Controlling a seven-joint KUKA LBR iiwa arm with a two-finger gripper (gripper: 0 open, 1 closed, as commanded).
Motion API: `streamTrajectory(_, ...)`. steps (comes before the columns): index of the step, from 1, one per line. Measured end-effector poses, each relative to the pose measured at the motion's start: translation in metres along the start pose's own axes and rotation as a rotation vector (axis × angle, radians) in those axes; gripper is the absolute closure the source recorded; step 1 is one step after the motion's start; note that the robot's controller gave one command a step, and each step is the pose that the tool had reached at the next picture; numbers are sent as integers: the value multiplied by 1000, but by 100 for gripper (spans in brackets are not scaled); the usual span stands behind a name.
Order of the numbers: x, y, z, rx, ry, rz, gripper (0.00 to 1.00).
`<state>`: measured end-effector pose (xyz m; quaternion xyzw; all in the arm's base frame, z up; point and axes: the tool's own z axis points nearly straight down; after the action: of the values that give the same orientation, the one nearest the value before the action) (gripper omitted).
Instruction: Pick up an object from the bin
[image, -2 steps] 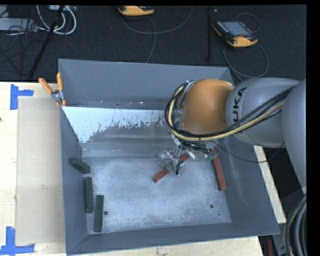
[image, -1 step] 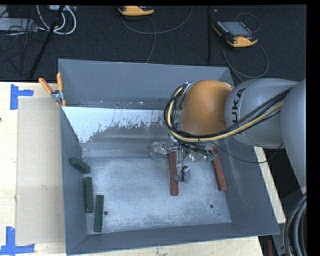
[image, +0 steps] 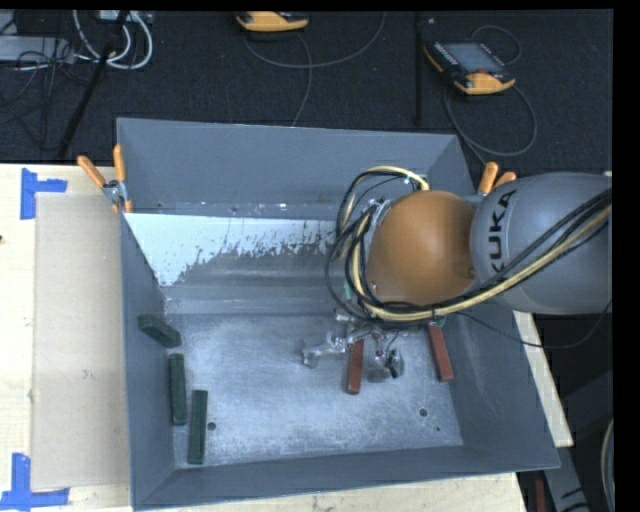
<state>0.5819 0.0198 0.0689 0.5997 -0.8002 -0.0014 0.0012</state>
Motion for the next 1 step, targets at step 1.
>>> streamTrajectory(1,0,-1,-1,1,-2,6,100)
